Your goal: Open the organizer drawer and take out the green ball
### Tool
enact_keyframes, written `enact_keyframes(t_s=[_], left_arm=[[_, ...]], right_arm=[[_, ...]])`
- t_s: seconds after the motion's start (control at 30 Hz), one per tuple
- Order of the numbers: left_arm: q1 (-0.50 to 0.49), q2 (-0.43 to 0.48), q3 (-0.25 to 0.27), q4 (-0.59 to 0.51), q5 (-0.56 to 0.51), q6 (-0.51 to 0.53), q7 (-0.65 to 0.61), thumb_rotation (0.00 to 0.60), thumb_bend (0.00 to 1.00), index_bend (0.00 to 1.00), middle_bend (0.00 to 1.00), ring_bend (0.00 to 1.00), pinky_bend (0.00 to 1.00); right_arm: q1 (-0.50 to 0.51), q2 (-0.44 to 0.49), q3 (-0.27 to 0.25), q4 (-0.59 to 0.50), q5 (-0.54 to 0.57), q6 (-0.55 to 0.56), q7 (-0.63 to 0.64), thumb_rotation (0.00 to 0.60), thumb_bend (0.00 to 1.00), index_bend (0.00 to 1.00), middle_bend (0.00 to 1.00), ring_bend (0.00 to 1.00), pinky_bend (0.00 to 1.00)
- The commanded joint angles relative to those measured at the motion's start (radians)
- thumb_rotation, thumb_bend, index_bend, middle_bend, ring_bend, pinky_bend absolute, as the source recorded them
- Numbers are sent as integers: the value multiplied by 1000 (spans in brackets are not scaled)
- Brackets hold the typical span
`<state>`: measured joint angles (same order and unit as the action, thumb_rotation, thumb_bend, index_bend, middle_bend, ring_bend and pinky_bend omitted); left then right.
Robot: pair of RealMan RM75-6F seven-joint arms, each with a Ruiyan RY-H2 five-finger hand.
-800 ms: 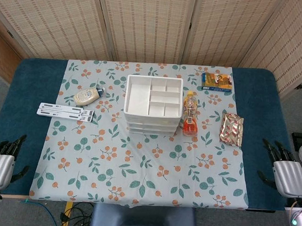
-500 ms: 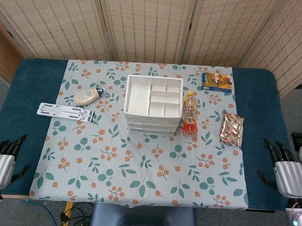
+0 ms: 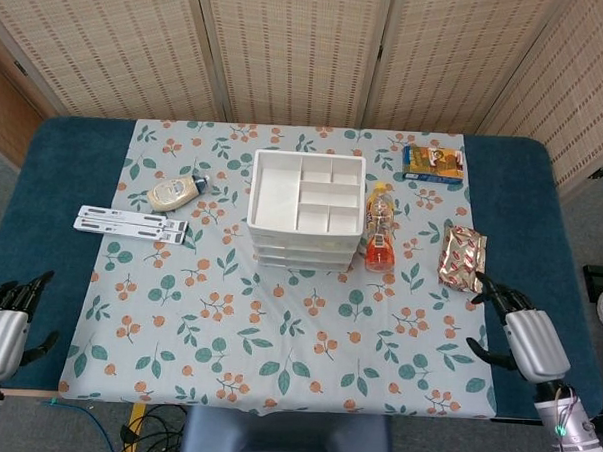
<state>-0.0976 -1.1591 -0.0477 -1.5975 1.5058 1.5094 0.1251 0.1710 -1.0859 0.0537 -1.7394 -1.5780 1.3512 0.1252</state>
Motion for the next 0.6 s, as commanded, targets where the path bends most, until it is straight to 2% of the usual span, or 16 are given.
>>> enact_keyframes(t_s=[0.03, 0.17, 0.27, 0.4, 0.6], left_arm=[[1, 1, 0, 3, 1, 3, -4, 600, 230, 94, 212, 240, 157], [4, 3, 0, 10, 1, 6, -14, 600, 230, 99, 212, 240, 157], [6, 3, 0, 15, -2, 6, -21, 600, 230, 101, 212, 240, 157], [7, 4, 1, 23, -4, 2, -29, 600, 230, 106, 212, 240, 157], [6, 10, -5, 31, -11, 2, -41, 600, 230, 108, 212, 240, 157]], right_arm=[[64, -32, 10, -25, 8, -86, 35, 600, 269, 12, 504, 412, 385], [125, -86, 33, -55, 85, -193, 92, 600, 322, 12, 654, 659, 622], [174, -125, 48, -69, 157, -293, 157, 600, 381, 12, 732, 755, 738], [235, -181, 80, -59, 228, -398, 266, 600, 440, 11, 790, 829, 812], [318, -267, 133, -13, 318, -518, 371, 600, 504, 11, 838, 884, 853]])
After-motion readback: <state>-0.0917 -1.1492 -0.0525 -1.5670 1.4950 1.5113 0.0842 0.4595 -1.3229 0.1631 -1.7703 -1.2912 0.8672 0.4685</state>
